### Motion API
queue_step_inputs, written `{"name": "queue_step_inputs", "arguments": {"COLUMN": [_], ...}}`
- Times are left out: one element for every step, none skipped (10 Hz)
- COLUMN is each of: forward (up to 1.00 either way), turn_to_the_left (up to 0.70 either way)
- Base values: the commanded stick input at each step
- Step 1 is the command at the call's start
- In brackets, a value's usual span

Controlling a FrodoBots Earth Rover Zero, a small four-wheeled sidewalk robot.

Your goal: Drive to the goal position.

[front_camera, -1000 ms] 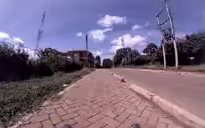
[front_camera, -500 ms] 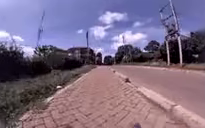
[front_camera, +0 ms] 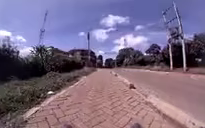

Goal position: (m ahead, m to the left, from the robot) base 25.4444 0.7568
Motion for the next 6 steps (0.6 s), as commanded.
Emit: {"name": "queue_step_inputs", "arguments": {"forward": [1.0,1.0,1.0,1.0,1.0,1.0], "turn_to_the_left": [-0.12,0.0,0.0,0.0,0.0,0.0]}}
